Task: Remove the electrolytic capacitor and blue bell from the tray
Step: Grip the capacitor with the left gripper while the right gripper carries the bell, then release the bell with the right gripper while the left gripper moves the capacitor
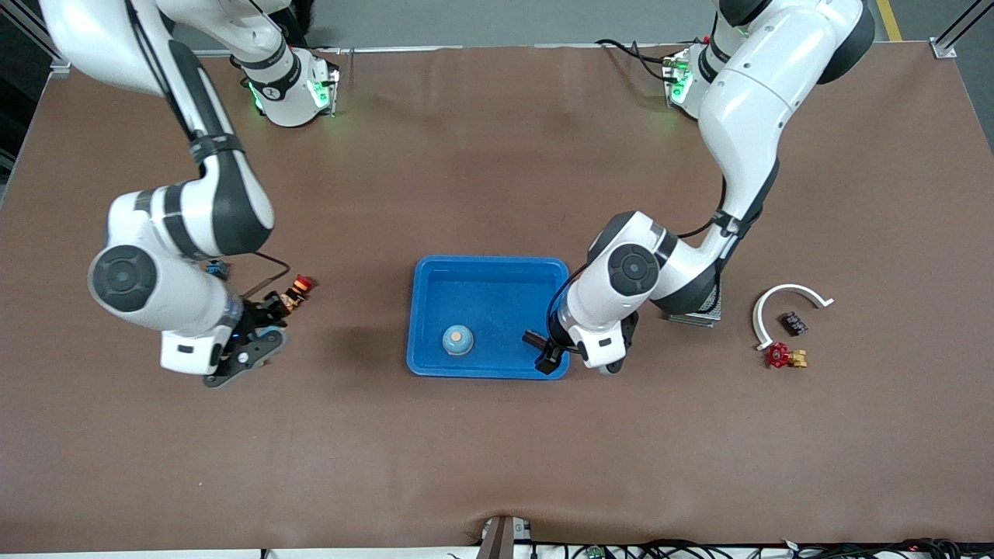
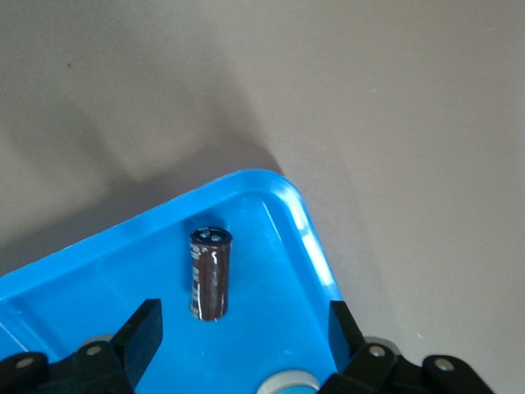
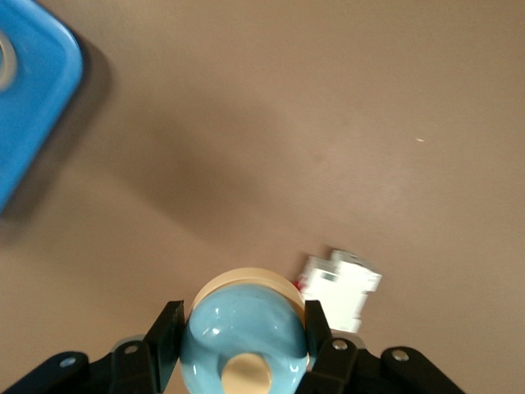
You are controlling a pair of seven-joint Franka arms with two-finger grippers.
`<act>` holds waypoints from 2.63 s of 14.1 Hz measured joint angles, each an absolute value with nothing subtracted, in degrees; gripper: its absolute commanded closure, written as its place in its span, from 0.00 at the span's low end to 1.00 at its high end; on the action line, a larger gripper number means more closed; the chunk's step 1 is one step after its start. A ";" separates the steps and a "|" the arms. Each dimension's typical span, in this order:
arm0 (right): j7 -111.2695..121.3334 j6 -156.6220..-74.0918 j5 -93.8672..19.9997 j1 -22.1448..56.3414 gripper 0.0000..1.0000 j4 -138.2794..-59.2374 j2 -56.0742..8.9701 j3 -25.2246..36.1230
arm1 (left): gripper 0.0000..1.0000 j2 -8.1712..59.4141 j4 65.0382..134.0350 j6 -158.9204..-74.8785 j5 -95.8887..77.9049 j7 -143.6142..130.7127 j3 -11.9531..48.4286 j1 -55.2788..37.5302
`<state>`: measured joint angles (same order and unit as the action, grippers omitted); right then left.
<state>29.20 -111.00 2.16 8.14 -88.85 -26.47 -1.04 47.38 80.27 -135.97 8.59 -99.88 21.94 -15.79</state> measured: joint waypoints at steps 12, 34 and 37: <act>71.47 -120.08 2.34 -6.12 0.59 -89.79 -31.60 -0.85 | 0.36 51.51 80.18 -136.22 8.60 -101.73 17.31 -21.89; 80.60 -133.45 2.34 -10.17 0.59 -92.62 -40.89 -1.14 | 1.00 37.80 78.24 -110.97 8.63 -86.59 15.99 -16.48; 80.62 -134.56 2.34 -10.17 0.59 -93.42 -40.89 -1.14 | 1.00 32.85 81.59 -107.51 8.63 -78.73 16.06 -12.46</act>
